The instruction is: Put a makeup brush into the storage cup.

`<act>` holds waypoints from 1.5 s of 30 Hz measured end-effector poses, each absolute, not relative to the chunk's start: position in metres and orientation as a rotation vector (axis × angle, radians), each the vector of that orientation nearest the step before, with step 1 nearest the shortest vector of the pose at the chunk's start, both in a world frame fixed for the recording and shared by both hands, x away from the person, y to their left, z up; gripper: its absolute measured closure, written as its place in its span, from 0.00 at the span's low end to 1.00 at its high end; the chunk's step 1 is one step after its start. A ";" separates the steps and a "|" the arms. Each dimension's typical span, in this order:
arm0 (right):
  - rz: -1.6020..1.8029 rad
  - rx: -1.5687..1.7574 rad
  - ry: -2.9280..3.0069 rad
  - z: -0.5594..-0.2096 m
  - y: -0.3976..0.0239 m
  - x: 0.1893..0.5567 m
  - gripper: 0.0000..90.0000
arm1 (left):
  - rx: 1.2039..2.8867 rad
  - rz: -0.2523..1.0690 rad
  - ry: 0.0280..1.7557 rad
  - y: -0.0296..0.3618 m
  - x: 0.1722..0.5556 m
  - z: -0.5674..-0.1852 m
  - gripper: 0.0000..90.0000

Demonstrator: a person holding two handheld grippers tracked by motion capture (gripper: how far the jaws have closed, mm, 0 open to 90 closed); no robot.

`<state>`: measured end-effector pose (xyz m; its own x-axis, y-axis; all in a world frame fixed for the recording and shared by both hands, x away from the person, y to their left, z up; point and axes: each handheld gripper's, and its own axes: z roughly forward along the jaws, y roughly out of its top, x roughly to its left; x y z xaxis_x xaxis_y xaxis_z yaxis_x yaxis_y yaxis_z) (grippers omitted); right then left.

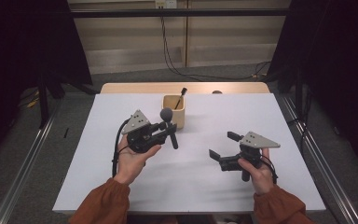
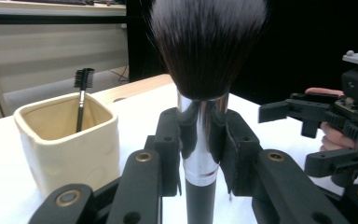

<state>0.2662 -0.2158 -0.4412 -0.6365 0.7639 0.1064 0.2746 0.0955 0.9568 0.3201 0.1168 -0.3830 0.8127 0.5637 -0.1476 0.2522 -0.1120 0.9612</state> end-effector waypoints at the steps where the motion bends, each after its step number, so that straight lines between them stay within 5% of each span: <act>1: 1.555 1.024 1.953 -0.442 -0.219 0.265 0.00 | 1.700 0.300 0.645 0.118 0.321 -0.383 0.79; 22: 1.493 1.126 1.847 -0.447 -0.267 0.230 0.00 | 1.687 0.331 0.689 0.149 0.332 -0.367 0.79; 45: 1.489 1.103 1.819 -0.453 -0.273 0.223 0.00 | 1.705 0.340 0.716 0.149 0.365 -0.350 0.79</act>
<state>0.2231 -0.2730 -0.4535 -0.5205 0.8492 0.0891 0.2550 0.0550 0.9654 0.3647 0.1494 -0.3497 0.7678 0.6231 -0.1489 0.2783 -0.1151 0.9536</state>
